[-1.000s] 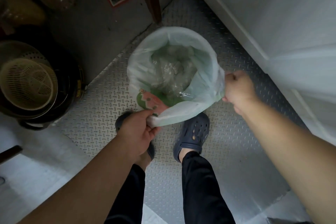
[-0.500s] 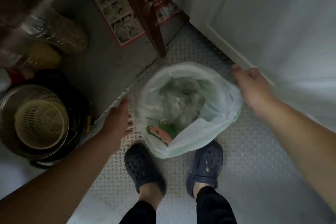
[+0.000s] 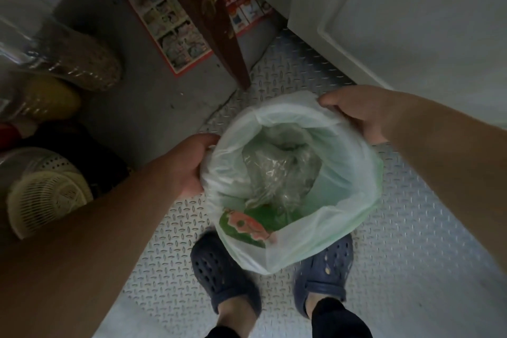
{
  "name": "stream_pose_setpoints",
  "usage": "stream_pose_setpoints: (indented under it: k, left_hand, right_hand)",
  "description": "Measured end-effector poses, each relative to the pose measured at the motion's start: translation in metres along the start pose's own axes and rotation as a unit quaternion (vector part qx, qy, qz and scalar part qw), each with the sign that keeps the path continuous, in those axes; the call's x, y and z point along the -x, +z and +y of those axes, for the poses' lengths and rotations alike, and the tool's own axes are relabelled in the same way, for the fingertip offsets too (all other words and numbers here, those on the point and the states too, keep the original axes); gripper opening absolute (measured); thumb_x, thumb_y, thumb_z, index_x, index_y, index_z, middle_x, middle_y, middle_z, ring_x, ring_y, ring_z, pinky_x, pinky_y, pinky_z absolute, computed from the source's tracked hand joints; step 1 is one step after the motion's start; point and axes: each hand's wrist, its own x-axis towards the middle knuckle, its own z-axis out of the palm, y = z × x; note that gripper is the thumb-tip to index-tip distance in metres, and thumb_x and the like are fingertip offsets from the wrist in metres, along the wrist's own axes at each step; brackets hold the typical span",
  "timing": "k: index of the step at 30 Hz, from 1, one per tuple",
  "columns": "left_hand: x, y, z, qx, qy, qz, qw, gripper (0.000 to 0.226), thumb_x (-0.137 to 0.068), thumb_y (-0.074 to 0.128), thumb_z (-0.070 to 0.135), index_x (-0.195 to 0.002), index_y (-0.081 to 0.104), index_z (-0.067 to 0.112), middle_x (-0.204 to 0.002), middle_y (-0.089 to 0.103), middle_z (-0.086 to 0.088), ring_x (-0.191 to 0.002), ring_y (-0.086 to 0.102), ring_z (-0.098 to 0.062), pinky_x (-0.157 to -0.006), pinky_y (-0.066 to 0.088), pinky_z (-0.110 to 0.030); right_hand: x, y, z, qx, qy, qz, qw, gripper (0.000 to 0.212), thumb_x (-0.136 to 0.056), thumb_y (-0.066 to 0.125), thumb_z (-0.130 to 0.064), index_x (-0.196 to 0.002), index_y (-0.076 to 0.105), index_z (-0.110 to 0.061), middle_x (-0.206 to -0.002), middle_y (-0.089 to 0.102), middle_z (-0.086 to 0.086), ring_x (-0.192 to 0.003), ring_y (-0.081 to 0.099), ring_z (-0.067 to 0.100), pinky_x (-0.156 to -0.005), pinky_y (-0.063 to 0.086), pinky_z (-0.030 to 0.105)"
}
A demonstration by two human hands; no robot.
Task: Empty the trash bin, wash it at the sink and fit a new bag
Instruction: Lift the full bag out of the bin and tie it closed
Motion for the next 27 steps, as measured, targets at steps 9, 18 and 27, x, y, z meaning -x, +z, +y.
stream_pose_setpoints:
  k: [9, 18, 27]
  left_hand:
    - [0.017, 0.019, 0.028, -0.062, 0.173, 0.203, 0.962, 0.031, -0.074, 0.072, 0.015, -0.099, 0.071, -0.003, -0.104, 0.071, -0.031, -0.094, 0.071, -0.044, -0.080, 0.058, -0.063]
    - [0.080, 0.009, 0.003, -0.213, 0.342, 0.329, 0.854, 0.026, -0.089, 0.060, 0.036, -0.072, 0.060, 0.017, -0.066, 0.060, -0.001, -0.055, 0.054, -0.013, -0.051, 0.040, -0.025]
    - [0.094, 0.005, -0.028, -0.214, 0.269, 0.254, 0.904, 0.031, -0.087, 0.072, 0.034, -0.106, 0.068, 0.009, -0.101, 0.073, -0.016, -0.094, 0.072, -0.035, -0.085, 0.058, -0.057]
  right_hand:
    - [0.029, 0.017, -0.027, 0.161, -0.222, 0.146, 0.951, 0.018, -0.065, 0.071, -0.008, -0.080, 0.061, -0.011, -0.079, 0.062, 0.011, -0.070, 0.061, 0.026, -0.063, 0.056, 0.028]
    - [0.061, 0.024, 0.033, 0.244, -0.335, 0.266, 0.871, 0.029, -0.075, 0.074, -0.027, -0.092, 0.052, -0.018, -0.080, 0.053, -0.007, -0.069, 0.051, 0.010, -0.058, 0.039, 0.024]
    - [0.059, 0.053, 0.159, -0.103, -0.105, 0.262, 0.954, 0.030, -0.076, 0.079, -0.014, -0.098, 0.059, -0.014, -0.097, 0.069, 0.007, -0.075, 0.067, 0.015, -0.050, 0.051, 0.024]
